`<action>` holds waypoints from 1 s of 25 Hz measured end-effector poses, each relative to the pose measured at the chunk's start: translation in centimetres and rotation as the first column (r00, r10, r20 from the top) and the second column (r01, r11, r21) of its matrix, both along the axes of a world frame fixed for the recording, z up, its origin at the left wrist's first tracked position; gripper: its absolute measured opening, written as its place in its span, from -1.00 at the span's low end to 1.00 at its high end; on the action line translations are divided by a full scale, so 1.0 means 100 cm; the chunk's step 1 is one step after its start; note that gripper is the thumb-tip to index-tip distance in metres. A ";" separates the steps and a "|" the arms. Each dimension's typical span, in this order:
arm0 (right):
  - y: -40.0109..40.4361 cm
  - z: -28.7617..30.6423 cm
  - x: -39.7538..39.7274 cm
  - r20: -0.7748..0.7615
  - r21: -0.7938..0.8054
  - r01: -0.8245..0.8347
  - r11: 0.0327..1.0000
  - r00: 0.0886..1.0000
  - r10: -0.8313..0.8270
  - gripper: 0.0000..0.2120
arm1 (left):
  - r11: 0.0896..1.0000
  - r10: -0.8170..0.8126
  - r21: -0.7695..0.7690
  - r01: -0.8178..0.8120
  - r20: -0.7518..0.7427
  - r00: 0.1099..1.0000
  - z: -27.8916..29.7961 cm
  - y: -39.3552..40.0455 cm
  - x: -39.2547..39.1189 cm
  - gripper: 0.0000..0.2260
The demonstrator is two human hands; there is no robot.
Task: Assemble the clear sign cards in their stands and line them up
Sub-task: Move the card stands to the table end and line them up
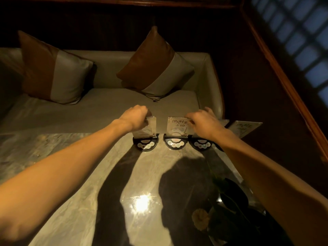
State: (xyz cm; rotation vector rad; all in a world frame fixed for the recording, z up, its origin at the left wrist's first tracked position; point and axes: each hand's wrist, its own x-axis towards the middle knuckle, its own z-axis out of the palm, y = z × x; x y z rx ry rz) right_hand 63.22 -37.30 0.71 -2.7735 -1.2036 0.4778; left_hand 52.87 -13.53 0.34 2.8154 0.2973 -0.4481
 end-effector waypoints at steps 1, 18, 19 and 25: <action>0.000 -0.001 0.001 0.001 0.008 0.006 1.000 1.000 -0.006 -0.78 | 1.000 -0.008 -0.009 0.008 0.008 1.000 -0.001 -0.002 0.001 -0.78; -0.001 -0.005 0.002 -0.008 0.039 0.009 0.999 1.000 -0.009 -0.77 | 0.998 -0.005 -0.062 0.008 0.048 0.999 0.004 -0.017 0.010 -0.81; -0.001 -0.004 0.002 -0.009 0.037 0.007 0.999 1.000 -0.007 -0.77 | 0.998 -0.005 -0.067 0.008 0.053 0.999 0.004 -0.017 0.009 -0.81; -0.001 -0.004 0.001 -0.010 0.044 0.010 0.999 1.000 -0.010 -0.78 | 0.996 -0.013 -0.085 0.017 0.045 0.999 0.005 -0.017 0.011 -0.80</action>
